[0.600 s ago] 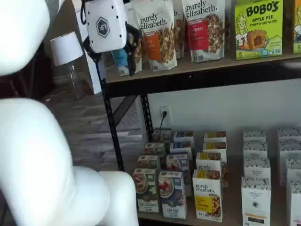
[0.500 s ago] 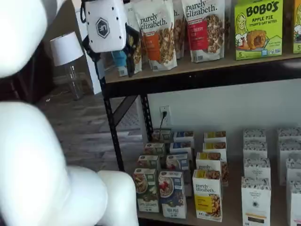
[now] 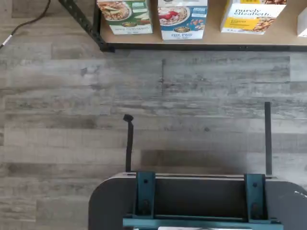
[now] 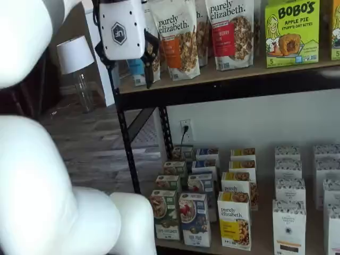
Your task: Pick up the blue and white box that is on the bottom shelf, the second box from the left
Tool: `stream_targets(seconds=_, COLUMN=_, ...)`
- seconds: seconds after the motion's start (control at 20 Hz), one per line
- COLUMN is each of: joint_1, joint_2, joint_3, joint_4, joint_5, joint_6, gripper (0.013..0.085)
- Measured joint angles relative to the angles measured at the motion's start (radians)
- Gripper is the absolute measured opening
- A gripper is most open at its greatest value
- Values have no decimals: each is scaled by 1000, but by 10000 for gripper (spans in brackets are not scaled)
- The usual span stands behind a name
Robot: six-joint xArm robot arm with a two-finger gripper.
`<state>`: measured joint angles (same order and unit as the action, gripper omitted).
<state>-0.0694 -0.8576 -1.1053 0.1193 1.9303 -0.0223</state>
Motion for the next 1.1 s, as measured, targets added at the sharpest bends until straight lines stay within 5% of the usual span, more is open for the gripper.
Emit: stream_targets(seconds=1.1, joint_1=14, joint_2=94, joint_3=248, joint_4=5, joint_5=-324, joint_6=-20, gripper=850)
